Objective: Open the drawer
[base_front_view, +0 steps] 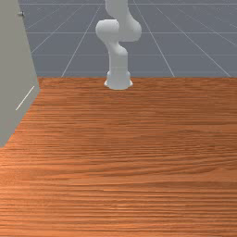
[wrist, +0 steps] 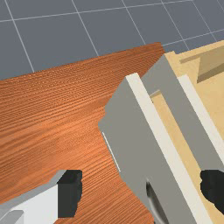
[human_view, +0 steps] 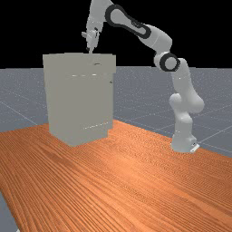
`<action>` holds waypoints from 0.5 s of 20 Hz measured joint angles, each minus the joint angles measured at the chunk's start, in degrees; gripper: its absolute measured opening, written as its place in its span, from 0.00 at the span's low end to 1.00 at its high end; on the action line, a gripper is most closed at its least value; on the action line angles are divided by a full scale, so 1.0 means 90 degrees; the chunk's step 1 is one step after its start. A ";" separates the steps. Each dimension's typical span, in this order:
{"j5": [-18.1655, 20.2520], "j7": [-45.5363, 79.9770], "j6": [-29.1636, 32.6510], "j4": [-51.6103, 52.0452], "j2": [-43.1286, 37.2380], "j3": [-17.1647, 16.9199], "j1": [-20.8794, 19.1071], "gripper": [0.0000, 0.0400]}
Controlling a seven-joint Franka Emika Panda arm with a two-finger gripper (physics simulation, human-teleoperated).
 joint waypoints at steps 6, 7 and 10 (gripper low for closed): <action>0.0031 -0.0072 0.0061 -0.0034 0.0161 -0.0023 -0.0064 0.98; 0.0037 -0.0088 0.0076 -0.0033 0.0165 -0.0028 -0.0074 0.98; 0.0053 -0.0103 0.0078 -0.0009 0.0189 -0.0047 -0.0080 1.00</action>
